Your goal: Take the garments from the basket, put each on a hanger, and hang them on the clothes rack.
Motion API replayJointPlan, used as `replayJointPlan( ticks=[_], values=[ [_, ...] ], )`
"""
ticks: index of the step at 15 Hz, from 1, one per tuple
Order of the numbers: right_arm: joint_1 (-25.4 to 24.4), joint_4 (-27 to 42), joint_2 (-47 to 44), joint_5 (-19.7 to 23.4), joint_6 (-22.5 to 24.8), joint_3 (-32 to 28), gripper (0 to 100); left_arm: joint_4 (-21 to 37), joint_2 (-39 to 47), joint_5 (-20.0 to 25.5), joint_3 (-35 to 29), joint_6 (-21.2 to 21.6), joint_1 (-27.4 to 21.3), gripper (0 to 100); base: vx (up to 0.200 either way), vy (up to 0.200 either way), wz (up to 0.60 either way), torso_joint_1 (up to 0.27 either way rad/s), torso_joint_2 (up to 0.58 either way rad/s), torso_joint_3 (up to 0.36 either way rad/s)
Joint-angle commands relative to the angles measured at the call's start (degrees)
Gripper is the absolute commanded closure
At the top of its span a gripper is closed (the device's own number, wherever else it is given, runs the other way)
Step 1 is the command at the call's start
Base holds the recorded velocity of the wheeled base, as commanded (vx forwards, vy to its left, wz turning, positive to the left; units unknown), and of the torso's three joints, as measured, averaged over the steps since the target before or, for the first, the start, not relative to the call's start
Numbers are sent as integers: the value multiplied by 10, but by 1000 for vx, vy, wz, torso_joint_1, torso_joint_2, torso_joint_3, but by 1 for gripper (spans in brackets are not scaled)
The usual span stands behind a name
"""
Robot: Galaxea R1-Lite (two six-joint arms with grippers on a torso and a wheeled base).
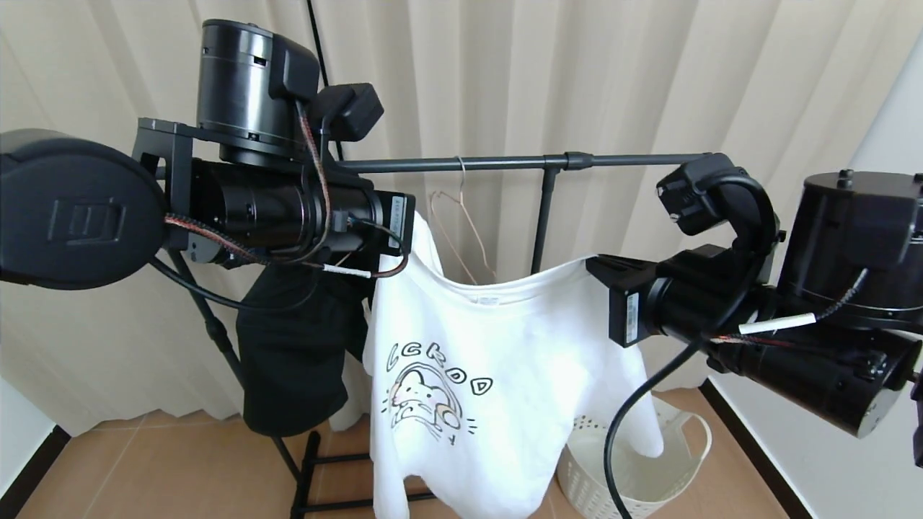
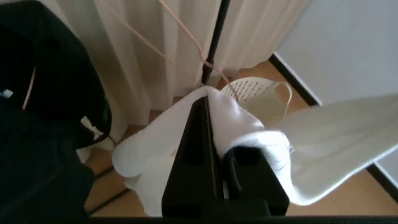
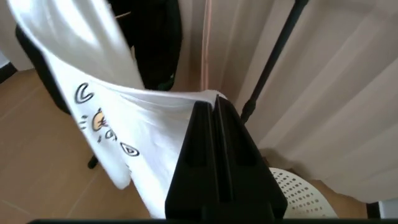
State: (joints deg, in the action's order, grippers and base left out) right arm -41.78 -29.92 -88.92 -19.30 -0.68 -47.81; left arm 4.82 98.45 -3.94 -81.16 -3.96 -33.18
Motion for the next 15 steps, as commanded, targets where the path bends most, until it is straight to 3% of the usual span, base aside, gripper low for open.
replayJointPlan(
  ticks=[1, 3, 8, 11, 13, 15],
  values=[
    [15, 0, -36, -1, -27, -36, 100, 22, -20, -32, 20, 2, -25, 100, 0, 0, 0, 0, 0, 0],
    [21, 0, -71, -6, -70, -84, 100, 58, -38, -58, 51, 2, -51, 100, 0, 0, 0, 0, 0, 0],
    [26, -24, -130, -8, -148, -146, 100, 79, -55, -59, 144, -9, -114, 100, 0, 0, 0, 0, 0, 0],
    [24, -73, -158, -14, -169, -155, 100, 76, -38, -53, 163, -78, -180, 100, 0, 0, 0, 0, 0, 0],
    [14, -98, -170, -14, -184, -154, 100, 55, -9, -47, 143, -150, -217, 100, 0, 0, 0, 0, 0, 0],
    [4, -99, -172, -14, -194, -154, 100, 35, 14, -45, 120, -189, -229, 100, 0, 0, 0, 0, 0, 0]
  ],
)
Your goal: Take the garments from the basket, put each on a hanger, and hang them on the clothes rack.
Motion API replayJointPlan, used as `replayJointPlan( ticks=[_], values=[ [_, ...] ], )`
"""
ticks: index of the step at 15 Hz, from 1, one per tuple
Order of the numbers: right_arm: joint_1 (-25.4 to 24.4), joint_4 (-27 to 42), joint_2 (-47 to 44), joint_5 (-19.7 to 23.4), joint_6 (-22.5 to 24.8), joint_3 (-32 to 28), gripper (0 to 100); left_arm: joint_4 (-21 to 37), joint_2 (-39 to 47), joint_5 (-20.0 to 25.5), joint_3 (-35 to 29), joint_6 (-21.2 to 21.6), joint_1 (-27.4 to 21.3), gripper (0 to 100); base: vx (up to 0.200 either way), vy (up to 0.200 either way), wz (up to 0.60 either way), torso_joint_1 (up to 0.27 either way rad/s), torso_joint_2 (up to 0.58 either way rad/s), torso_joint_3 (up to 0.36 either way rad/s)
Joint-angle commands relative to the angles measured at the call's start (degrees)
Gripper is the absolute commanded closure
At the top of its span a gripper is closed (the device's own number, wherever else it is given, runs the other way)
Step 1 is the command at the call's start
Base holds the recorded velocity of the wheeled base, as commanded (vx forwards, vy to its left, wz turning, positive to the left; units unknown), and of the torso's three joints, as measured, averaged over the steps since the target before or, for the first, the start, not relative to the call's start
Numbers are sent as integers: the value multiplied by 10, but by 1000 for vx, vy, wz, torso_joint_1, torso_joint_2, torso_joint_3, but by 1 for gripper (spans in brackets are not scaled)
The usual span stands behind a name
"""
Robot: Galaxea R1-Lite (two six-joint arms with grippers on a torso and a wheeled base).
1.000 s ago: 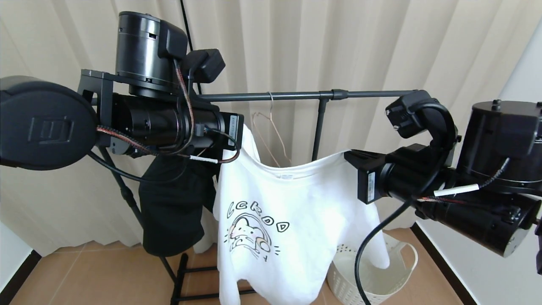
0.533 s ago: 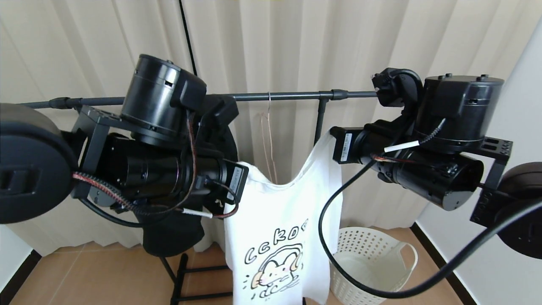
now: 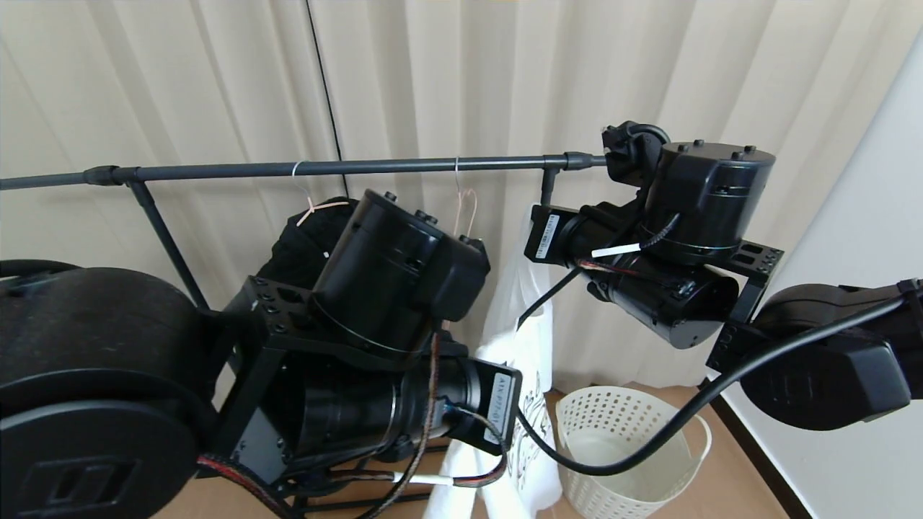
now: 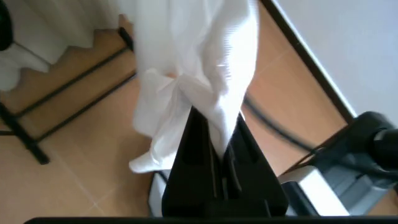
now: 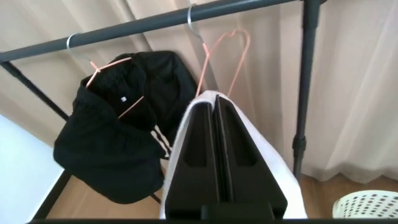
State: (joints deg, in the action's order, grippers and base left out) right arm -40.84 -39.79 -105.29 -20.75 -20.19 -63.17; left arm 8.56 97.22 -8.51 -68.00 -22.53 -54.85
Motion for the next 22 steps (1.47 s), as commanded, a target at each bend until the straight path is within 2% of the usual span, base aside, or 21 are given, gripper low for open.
replayJointPlan(
  ticks=[1, 7, 11, 12, 13, 14, 18, 19, 21, 22],
  values=[
    [-13, 0, -8, 1, -7, 0, 100, -13, 36, 0, -27, -17, -17, 100, 0, 0, 0, 0, 0, 0],
    [-11, 3, -3, -1, -7, -1, 100, -17, 31, -6, -32, -25, -12, 100, 0, 0, 0, 0, 0, 0],
    [18, 7, 27, -3, 30, 9, 100, -14, 10, -24, -19, -20, 47, 100, 0, 0, 0, 0, 0, 0],
    [28, 5, 47, -2, 51, 22, 100, -16, 10, -49, -20, -1, 86, 100, 0, 0, 0, 0, 0, 0],
    [29, 5, 51, -3, 56, 25, 100, -18, 10, -59, -20, 8, 98, 100, 0, 0, 0, 0, 0, 0],
    [32, 3, 64, -3, 77, 41, 100, -25, 12, -85, -29, 30, 127, 100, 0, 0, 0, 0, 0, 0],
    [33, 6, 101, -9, 119, 90, 100, -78, 36, -107, -80, 40, 161, 100, 0, 0, 0, 0, 0, 0],
    [35, 10, 123, -6, 146, 118, 100, -104, 54, -108, -118, 39, 175, 100, 0, 0, 0, 0, 0, 0],
    [36, 21, 146, 0, 168, 142, 100, -110, 69, -108, -158, 39, 180, 100, 0, 0, 0, 0, 0, 0],
    [38, 52, 169, 16, 185, 161, 100, -110, 82, -109, -193, 39, 179, 100, 0, 0, 0, 0, 0, 0]
  ],
)
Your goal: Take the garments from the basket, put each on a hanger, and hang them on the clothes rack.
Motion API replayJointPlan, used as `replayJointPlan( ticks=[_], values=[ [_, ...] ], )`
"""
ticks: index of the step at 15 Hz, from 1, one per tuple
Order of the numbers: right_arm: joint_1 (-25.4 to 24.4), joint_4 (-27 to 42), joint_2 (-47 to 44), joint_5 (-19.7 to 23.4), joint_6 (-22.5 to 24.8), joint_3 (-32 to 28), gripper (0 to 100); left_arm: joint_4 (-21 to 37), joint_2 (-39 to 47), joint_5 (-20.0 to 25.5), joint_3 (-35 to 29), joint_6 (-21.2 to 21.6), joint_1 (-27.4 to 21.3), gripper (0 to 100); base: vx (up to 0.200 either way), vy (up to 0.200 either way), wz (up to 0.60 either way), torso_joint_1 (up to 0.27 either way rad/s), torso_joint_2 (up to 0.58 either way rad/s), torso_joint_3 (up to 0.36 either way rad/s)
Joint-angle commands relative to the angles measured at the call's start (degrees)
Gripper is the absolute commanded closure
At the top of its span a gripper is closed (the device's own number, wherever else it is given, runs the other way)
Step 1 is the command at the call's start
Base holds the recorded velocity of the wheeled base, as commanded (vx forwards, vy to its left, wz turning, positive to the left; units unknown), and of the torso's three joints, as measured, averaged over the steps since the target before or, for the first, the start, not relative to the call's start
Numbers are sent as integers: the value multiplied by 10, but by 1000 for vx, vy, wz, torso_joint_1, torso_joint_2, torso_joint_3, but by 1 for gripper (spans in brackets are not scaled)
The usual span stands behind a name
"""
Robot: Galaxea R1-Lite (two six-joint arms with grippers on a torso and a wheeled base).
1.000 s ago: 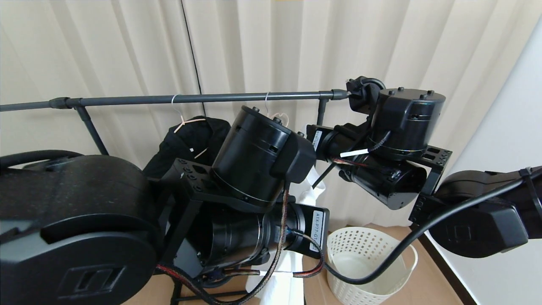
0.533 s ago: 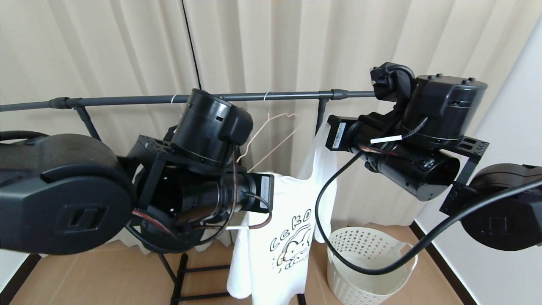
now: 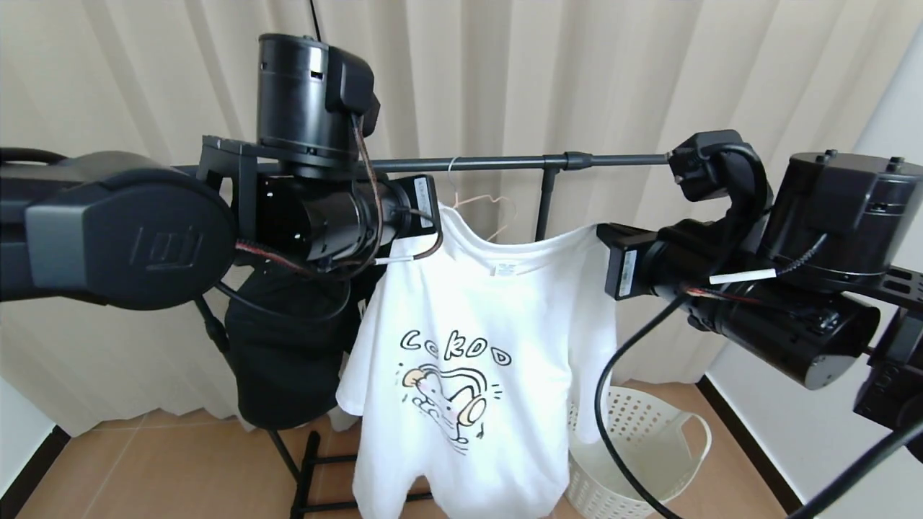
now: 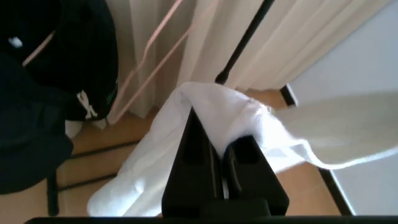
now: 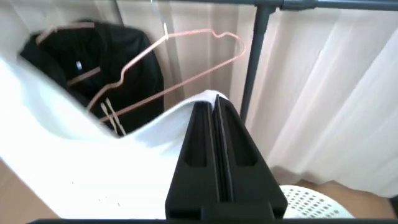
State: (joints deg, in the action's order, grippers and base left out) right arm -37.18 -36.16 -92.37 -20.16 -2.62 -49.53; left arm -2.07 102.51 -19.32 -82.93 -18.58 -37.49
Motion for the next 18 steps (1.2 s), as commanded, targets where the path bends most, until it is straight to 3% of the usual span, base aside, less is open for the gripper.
replayJointPlan(
  ticks=[1, 3, 7, 8, 11, 15, 17, 18],
  values=[
    [3, 35, 52, 31, 24, 37, 100, -4, 30, -1, -57, -1, 4, 100, 0, 0, 0, 0, 0, 0],
    [20, 73, 87, 110, 91, 78, 100, -1, 30, 0, -81, -1, -1, 100, 0, 0, 0, 0, 0, 0],
    [21, 77, 82, 125, 108, 95, 100, 0, 30, 2, -101, 23, -13, 100, 0, 0, 0, 0, 0, 0],
    [21, 77, 79, 137, 111, 98, 0, 0, 30, 3, -108, 31, -15, 100, 0, 0, 0, 0, 0, 0],
    [23, 77, 76, 171, 136, 118, 0, 0, 32, 4, -122, 43, -39, 100, 0, 0, 0, 0, 0, 0],
    [23, 64, 56, 258, 145, 129, 0, 0, 31, 4, -118, 57, -51, 100, 0, 0, 0, 0, 0, 0],
    [27, 14, 34, 266, 122, 132, 0, 1, 28, 6, -110, 64, -51, 100, 0, 0, 0, 0, 0, 0],
    [56, -46, 13, 299, 104, 139, 0, 1, 22, 20, -94, 79, -51, 100, 0, 0, 0, 0, 0, 0]
  ],
)
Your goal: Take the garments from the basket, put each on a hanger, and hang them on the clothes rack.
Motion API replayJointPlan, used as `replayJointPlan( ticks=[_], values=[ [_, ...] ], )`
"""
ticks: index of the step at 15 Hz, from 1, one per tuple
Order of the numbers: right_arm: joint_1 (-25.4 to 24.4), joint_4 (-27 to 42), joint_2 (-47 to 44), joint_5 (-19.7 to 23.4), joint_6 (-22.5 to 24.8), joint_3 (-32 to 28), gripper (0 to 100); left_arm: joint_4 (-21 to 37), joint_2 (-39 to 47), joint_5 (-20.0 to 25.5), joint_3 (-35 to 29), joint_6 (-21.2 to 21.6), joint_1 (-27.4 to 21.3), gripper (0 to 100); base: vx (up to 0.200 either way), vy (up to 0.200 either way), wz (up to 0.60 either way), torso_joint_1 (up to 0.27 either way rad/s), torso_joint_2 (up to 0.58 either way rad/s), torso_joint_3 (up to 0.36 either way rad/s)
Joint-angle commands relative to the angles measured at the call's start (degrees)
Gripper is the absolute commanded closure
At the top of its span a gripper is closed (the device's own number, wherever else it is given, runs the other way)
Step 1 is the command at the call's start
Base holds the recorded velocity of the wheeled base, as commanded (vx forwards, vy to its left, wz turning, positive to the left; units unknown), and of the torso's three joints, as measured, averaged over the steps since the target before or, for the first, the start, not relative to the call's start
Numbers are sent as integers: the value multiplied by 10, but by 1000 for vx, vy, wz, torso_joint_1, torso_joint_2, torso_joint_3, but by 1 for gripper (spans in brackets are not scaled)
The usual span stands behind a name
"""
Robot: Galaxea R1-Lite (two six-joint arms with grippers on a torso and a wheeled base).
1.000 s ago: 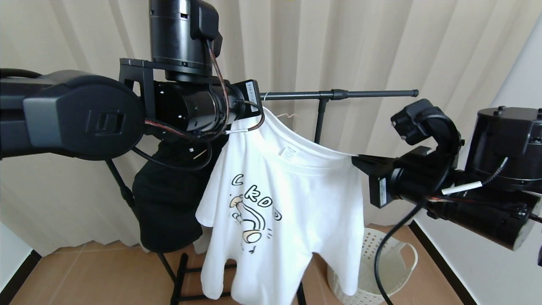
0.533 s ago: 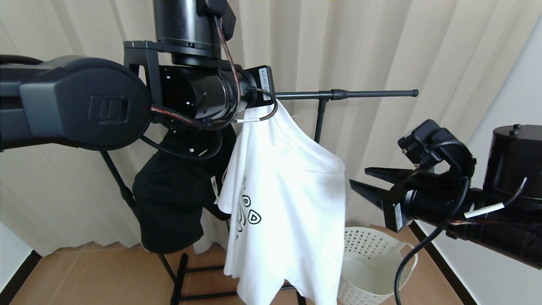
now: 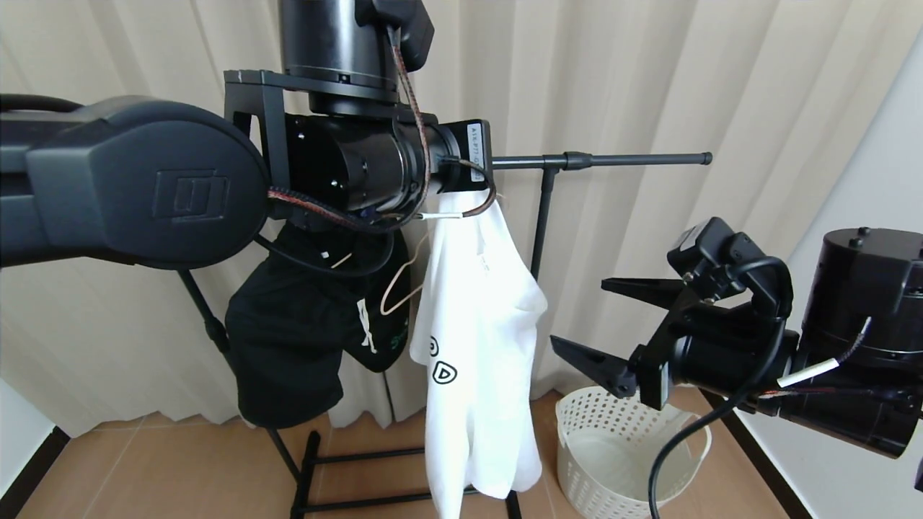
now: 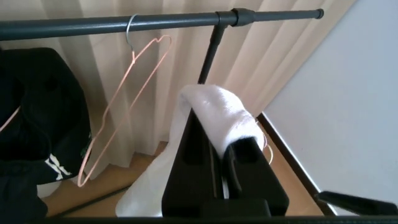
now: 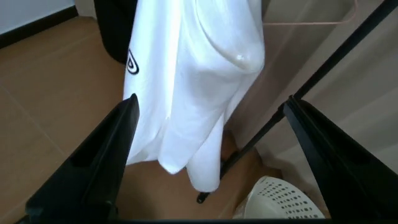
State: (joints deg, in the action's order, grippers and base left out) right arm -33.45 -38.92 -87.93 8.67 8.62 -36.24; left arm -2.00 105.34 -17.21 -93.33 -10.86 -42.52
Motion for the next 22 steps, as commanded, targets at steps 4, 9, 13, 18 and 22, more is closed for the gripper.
replayJointPlan(
  ticks=[4, 9, 13, 18, 22],
  values=[
    [107, -44, -53, 181, -7, -13, 0, -2, -27, 61, 32, 44, 0, 100, 0, 0, 0, 0, 0, 0],
    [103, -67, -88, 205, -11, -15, 0, -3, -29, 88, 36, 58, -2, 100, 0, 0, 0, 0, 0, 0],
    [94, -136, -144, 202, -31, -18, 0, -3, -34, 126, 37, 59, -1, 100, 0, 0, 0, 0, 0, 0],
    [105, -181, -181, 203, -49, -31, 0, -2, -36, 163, 39, 64, -1, 100, 0, 0, 0, 0, 0, 0],
    [108, -180, -195, 200, -51, -43, 100, -2, -34, 164, 39, 66, -2, 100, 0, 0, 0, 0, 0, 0]
  ],
)
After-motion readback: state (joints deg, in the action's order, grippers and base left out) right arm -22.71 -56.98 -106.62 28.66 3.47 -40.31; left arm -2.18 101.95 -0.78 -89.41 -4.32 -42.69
